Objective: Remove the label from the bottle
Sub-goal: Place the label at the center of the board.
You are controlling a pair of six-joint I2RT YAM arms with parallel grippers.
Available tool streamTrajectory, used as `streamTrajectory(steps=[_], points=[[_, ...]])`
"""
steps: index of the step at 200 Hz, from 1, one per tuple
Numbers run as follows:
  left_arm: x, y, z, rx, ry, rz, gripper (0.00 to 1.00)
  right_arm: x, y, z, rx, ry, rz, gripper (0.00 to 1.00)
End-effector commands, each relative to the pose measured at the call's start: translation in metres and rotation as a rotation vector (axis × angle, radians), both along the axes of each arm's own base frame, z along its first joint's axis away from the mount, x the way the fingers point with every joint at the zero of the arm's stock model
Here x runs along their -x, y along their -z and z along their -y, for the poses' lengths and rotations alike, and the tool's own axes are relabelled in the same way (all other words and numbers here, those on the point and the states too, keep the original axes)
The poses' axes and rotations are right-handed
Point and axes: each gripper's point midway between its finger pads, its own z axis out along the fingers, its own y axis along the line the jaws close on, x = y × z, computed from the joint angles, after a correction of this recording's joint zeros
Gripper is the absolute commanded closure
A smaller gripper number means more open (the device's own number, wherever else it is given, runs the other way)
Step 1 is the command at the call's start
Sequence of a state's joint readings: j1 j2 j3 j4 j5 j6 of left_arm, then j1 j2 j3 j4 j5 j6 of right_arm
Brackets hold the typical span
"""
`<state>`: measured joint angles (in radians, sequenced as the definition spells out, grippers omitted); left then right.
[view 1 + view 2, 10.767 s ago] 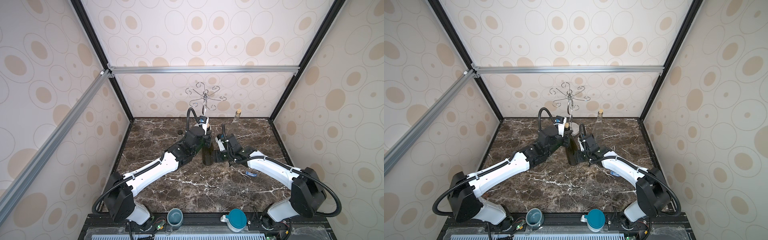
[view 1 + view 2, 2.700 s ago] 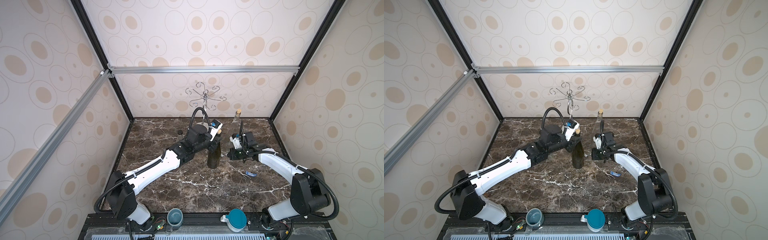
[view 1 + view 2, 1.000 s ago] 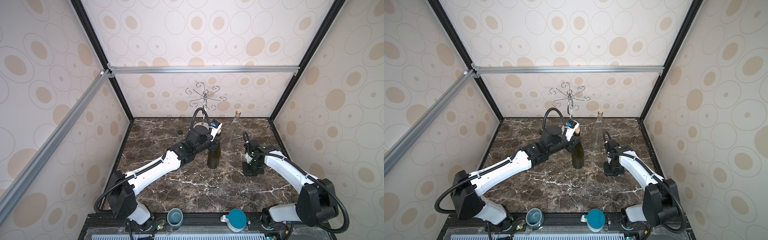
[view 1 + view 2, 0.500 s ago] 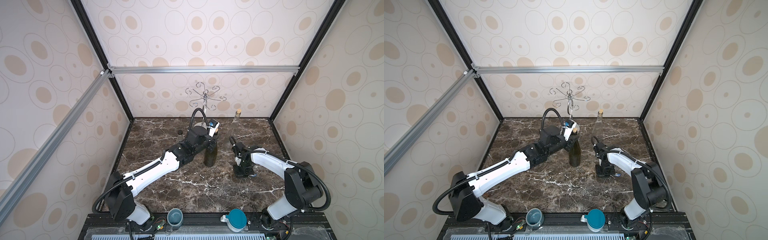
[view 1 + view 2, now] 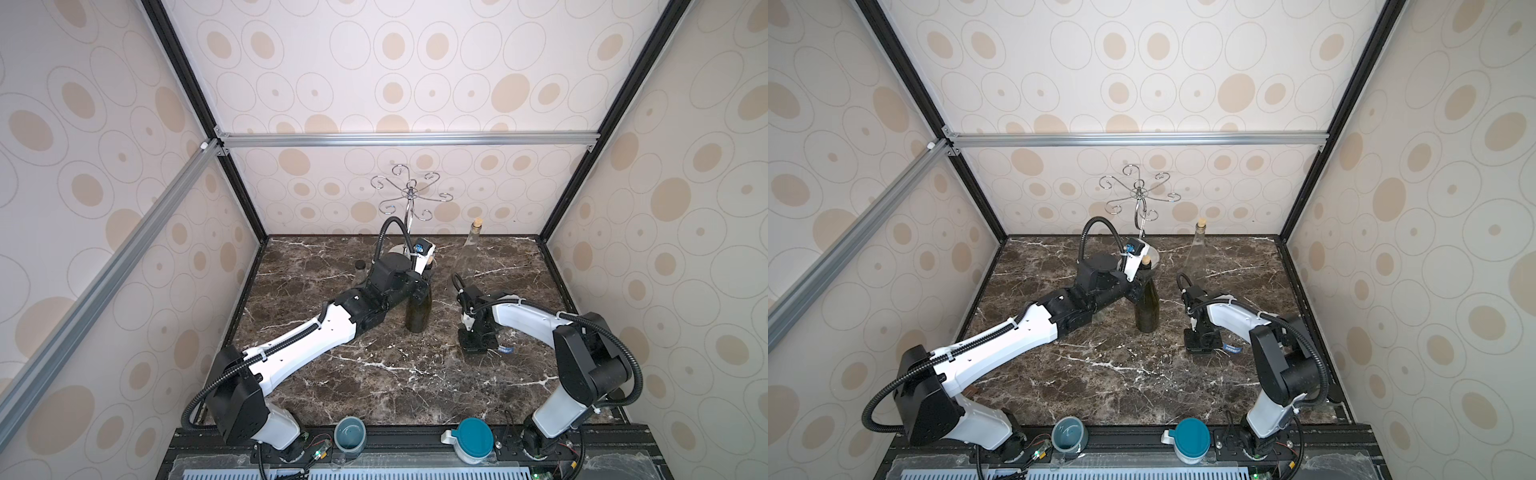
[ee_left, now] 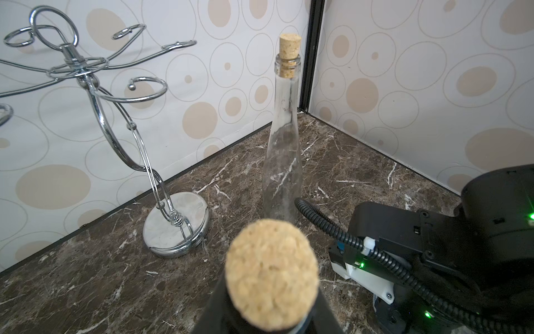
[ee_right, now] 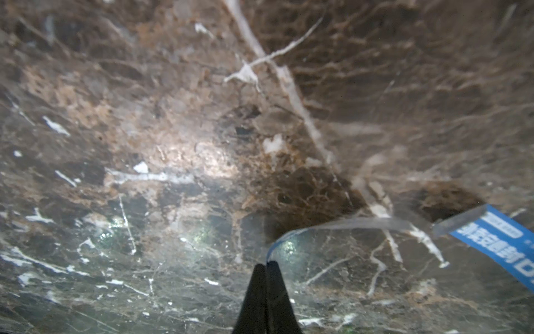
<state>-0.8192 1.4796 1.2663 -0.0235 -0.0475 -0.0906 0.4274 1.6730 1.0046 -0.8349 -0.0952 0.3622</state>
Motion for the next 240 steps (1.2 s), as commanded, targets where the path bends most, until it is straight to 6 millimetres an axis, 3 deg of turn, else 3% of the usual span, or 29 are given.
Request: streamTrajectory(steps=[1,116,240], points=[[-0.002,-0.017,-0.011,0.012,-0.026,0.045,0.96,-0.001,0.004,-0.005,-0.009,0.000,-0.012,0.93],[-0.001,-0.017,-0.010,0.013,-0.023,0.042,0.96,-0.010,0.016,-0.014,-0.045,-0.028,0.003,0.79],[-0.003,-0.021,-0.012,0.013,-0.032,0.051,0.96,-0.023,0.015,-0.008,-0.133,-0.036,0.031,0.54]])
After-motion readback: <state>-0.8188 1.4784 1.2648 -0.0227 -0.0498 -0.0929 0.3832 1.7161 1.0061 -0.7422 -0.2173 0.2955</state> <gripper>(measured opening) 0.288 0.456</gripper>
